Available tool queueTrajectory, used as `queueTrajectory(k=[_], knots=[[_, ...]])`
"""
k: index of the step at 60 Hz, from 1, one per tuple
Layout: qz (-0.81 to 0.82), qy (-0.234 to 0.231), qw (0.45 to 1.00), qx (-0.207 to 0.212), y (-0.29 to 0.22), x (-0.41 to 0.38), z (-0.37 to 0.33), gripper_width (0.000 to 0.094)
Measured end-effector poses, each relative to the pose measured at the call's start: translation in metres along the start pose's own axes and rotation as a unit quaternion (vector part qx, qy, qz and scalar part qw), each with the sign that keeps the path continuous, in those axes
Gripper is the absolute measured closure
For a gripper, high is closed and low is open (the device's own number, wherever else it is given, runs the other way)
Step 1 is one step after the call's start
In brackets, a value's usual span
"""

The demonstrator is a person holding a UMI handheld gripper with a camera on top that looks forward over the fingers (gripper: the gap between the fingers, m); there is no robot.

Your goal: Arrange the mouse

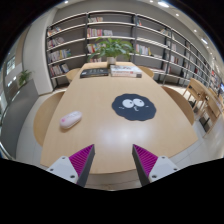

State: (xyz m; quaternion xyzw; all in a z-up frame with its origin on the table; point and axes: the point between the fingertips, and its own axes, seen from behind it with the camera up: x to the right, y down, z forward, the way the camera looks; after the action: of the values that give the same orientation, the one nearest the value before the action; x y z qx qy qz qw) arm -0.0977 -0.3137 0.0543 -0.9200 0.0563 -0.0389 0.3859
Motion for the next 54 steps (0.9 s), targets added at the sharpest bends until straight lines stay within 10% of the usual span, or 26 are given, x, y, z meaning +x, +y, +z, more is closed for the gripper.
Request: queueTrajectory(k=[18,45,54], knots=[[-0.033,-0.083,0.996,-0.029,-0.002,-0.151,0.064,0.0171],[-0.057,-0.077,0.995,-0.025,-0.067,-0.215,0.16,0.0184],[-0.065,-0.082,0.994,-0.023,-0.079,-0.223,0.172,0.0327]])
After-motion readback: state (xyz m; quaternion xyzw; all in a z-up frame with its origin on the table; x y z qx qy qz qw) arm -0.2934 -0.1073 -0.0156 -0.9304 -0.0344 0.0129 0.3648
